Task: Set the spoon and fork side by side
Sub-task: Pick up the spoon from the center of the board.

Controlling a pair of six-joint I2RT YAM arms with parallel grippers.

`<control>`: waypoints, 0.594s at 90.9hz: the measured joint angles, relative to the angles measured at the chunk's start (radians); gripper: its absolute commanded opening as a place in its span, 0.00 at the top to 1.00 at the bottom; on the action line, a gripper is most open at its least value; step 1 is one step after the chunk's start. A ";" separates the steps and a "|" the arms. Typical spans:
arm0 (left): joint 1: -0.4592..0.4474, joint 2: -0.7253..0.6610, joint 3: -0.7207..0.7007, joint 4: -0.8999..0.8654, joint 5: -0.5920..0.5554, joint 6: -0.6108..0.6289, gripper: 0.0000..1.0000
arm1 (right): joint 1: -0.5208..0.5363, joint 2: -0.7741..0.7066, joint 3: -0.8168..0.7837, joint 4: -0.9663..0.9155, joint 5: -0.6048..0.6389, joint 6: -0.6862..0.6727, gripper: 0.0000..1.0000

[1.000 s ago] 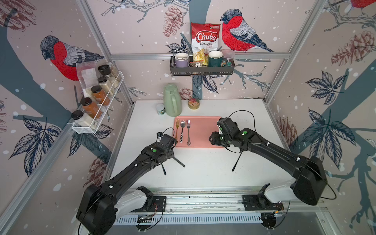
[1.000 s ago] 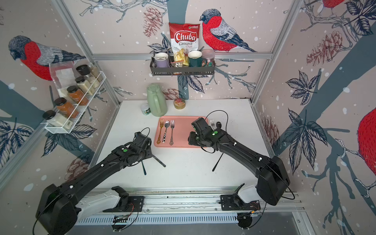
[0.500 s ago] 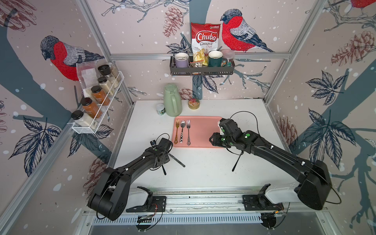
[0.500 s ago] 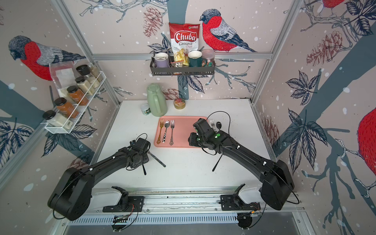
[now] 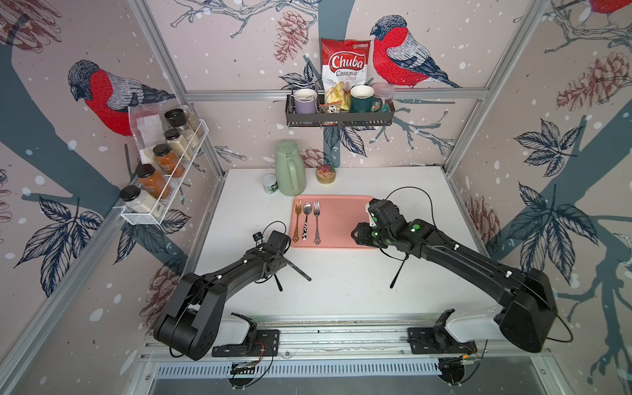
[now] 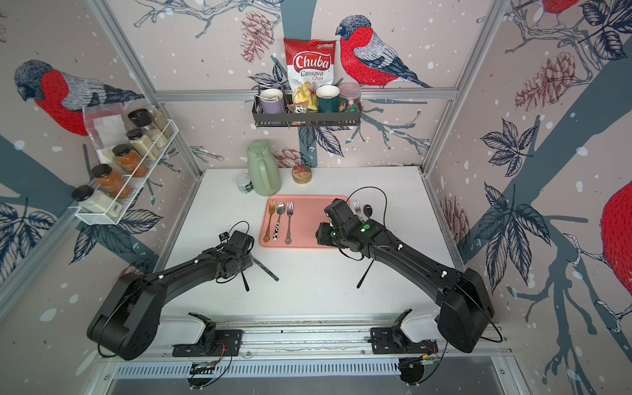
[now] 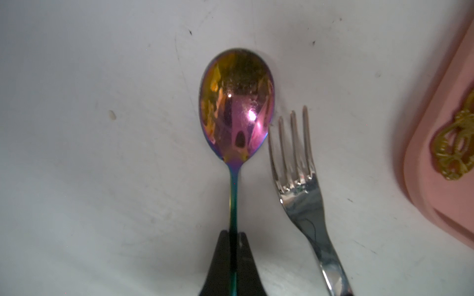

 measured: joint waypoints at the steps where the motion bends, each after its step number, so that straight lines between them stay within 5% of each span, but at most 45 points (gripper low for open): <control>1: 0.000 -0.003 0.000 -0.006 0.003 0.000 1.00 | 0.000 0.000 0.000 0.000 0.000 0.000 0.54; 33: -0.058 -0.314 0.129 -0.302 -0.111 0.044 1.00 | 0.000 0.000 -0.002 0.000 0.000 0.000 0.54; 54: -0.154 -0.288 0.338 -0.428 -0.198 0.079 1.00 | -0.050 -0.035 -0.063 0.026 -0.026 0.005 0.53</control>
